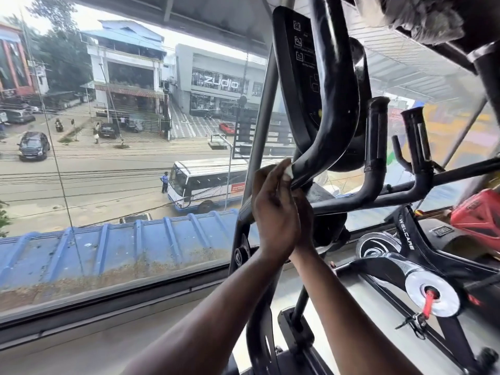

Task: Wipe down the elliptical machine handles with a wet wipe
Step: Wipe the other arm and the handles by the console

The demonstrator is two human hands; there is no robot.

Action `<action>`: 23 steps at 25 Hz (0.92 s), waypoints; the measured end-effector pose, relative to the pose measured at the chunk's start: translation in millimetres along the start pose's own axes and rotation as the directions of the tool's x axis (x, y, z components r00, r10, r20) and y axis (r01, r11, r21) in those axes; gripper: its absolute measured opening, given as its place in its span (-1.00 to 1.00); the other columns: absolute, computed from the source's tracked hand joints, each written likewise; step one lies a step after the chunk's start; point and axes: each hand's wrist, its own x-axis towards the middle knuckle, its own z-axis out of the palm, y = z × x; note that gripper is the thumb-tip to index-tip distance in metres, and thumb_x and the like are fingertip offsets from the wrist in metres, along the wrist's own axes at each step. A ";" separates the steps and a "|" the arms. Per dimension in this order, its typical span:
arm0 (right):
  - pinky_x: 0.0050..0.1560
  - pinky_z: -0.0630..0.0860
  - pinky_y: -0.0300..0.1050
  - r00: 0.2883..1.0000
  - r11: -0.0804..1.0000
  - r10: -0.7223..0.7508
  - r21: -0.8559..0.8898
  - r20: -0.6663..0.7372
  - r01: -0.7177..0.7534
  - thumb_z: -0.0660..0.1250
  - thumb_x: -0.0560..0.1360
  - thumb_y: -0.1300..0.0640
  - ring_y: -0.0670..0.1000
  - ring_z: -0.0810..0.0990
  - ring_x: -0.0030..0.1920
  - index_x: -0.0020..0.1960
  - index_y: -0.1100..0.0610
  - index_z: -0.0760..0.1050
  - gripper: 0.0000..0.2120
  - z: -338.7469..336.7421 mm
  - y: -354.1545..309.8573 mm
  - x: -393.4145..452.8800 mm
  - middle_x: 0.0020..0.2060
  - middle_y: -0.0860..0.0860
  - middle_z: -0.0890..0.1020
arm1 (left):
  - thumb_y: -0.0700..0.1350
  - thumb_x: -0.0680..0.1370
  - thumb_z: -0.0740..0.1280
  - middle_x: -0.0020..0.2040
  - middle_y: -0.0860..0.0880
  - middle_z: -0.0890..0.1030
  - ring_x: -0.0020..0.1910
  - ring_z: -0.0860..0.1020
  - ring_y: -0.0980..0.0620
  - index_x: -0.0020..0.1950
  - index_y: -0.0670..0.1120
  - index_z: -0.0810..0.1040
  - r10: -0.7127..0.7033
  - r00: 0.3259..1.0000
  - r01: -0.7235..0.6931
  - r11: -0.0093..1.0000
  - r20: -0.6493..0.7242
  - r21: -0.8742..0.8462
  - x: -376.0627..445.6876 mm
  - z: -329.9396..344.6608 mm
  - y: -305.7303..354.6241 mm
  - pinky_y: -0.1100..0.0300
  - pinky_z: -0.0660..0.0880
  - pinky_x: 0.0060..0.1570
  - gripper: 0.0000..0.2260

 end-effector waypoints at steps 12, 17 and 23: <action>0.02 0.52 -0.09 0.938 0.933 -0.232 0.212 -0.258 0.289 0.11 0.50 0.15 -0.16 0.60 -0.08 -0.07 0.02 0.60 -0.73 5.1 -46.5 2.3 -0.18 -0.17 0.67 | -0.19 0.60 0.28 -0.01 0.07 0.57 0.02 0.59 0.06 0.14 -0.05 0.65 0.019 1.000 -0.019 0.999 -0.022 0.029 3.2 -0.6 -3.5 -0.01 0.56 0.06 -0.80; -0.06 0.50 -0.13 0.913 0.909 -0.346 0.162 -0.217 0.383 0.11 0.55 0.24 -0.23 0.57 -0.12 -0.06 0.00 0.57 -0.72 -6.0 -60.1 3.2 -0.19 -0.19 0.65 | -0.24 0.58 0.28 -0.04 0.03 0.58 -0.01 0.60 0.05 0.10 -0.01 0.67 -0.037 0.997 0.038 0.999 -0.067 0.006 8.4 6.8 30.2 0.03 0.56 0.08 -0.77; -0.03 0.44 -0.30 0.854 0.863 -0.435 0.137 -0.287 0.486 0.20 0.53 0.20 -0.09 0.52 -0.05 0.05 0.10 0.44 -0.88 -12.5 -61.9 -9.7 -0.05 -0.06 0.52 | -0.18 0.61 0.29 0.00 0.01 0.58 0.03 0.59 0.09 0.18 -0.07 0.64 0.166 0.982 -0.161 0.985 -0.085 0.057 -0.6 11.1 42.0 0.13 0.54 0.03 -0.80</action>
